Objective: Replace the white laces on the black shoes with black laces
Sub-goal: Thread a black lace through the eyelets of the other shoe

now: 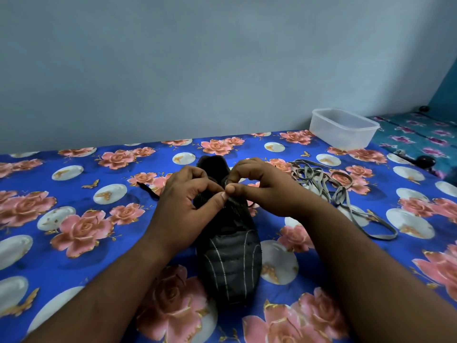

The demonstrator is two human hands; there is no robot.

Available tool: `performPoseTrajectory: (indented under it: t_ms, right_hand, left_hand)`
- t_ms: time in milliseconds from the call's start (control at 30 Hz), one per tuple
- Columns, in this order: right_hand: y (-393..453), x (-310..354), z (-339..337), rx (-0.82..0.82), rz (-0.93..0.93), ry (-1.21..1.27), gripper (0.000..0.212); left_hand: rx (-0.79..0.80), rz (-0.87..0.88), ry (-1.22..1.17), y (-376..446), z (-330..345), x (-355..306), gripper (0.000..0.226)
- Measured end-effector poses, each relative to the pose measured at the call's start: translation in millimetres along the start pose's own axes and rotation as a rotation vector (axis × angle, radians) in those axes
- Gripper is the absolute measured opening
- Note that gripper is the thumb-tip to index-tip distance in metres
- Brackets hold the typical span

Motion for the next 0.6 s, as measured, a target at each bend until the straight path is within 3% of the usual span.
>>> performPoseTrajectory:
  t_ms: [200, 367, 467, 600]
  right_hand:
    - [-4, -18, -3, 0.109, 0.149, 0.153, 0.021]
    - [-8, -64, -26, -0.029, 0.172, -0.289, 0.037]
    - [-11, -87, -38, -0.100, 0.237, -0.369, 0.045]
    - [-14, -107, -53, -0.293, 0.393, -0.479, 0.035]
  left_hand:
    - [-0.018, -0.083, -0.133, 0, -4, 5, 0.008]
    - [-0.072, -0.177, -0.216, -4, -6, 16, 0.010]
    - [-0.085, -0.225, -0.258, -6, -7, 20, 0.012]
    - [-0.103, -0.239, -0.319, -7, -10, 14, 0.008]
Point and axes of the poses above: each hand's wrist, its own y-axis towards the middle knuckle, its own z-axis out of the palm, x = y × z, the point moved 6 cm from there along y, towards the middle knuckle, and after that the axes turned 4 degrees about z, right-handed, at the moved point
